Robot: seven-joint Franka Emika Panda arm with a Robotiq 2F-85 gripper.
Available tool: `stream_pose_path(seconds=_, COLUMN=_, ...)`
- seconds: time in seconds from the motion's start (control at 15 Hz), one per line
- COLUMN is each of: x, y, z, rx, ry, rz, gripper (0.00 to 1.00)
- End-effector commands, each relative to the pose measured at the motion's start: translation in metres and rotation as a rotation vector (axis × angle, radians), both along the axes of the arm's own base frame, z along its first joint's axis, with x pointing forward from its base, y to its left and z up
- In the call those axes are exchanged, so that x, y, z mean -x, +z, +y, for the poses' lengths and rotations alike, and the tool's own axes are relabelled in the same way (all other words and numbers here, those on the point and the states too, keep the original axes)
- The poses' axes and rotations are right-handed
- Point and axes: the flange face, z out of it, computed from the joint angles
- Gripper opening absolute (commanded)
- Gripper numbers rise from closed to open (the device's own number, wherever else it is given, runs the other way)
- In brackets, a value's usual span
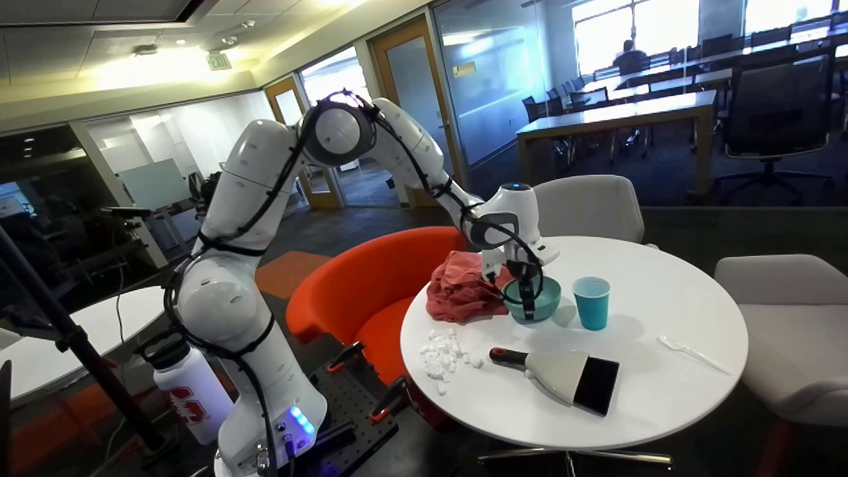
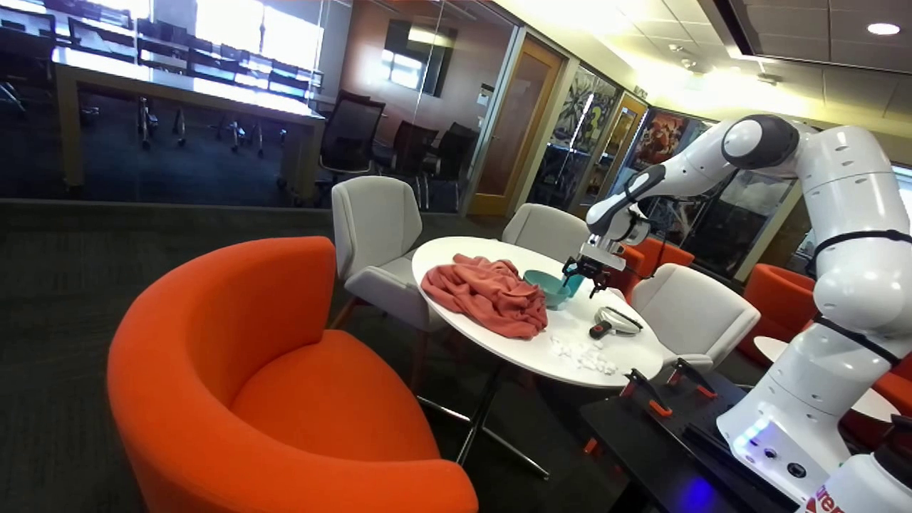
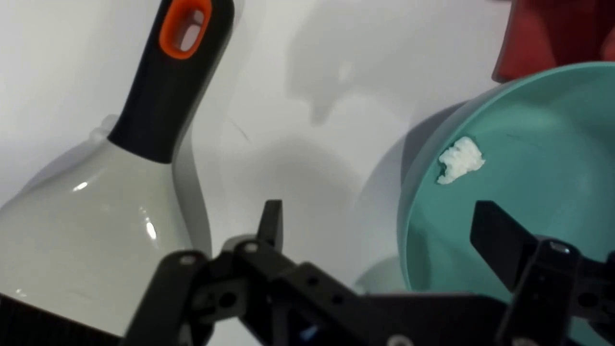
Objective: Move the green bowl to the right
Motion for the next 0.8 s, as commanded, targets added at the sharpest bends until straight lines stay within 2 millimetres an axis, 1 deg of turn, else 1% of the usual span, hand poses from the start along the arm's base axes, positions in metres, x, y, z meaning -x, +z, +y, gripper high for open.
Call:
stream_pose_path(seconds=0.0, x=-0.007, y=-0.014, z=0.009, rx=0.023, ry=-0.001, rz=0.003, gripper=0.87)
stream_pose_path(seconds=0.07, x=-0.007, y=-0.018, z=0.011, rx=0.026, ry=0.004, rz=0.006, gripper=0.74)
stream_pose_path(seconds=0.2, x=-0.007, y=-0.024, z=0.013, rx=0.028, ry=0.006, rz=0.01, gripper=0.57)
stream_pose_path(seconds=0.33, x=-0.005, y=-0.027, z=0.013, rx=0.029, ry=0.005, rz=0.012, gripper=0.43)
stream_pose_path(seconds=0.4, x=-0.004, y=-0.027, z=0.013, rx=0.03, ry=0.004, rz=0.012, gripper=0.34)
stream_pose_path(seconds=0.6, x=-0.003, y=-0.025, z=0.011, rx=0.036, ry=0.001, rz=0.005, gripper=0.12)
stream_pose_path(seconds=0.67, x=-0.003, y=-0.024, z=0.011, rx=0.039, ry=0.001, rz=0.003, gripper=0.03)
stream_pose_path(seconds=0.73, x=-0.003, y=-0.024, z=0.011, rx=0.042, ry=0.001, rz=0.0, gripper=0.0)
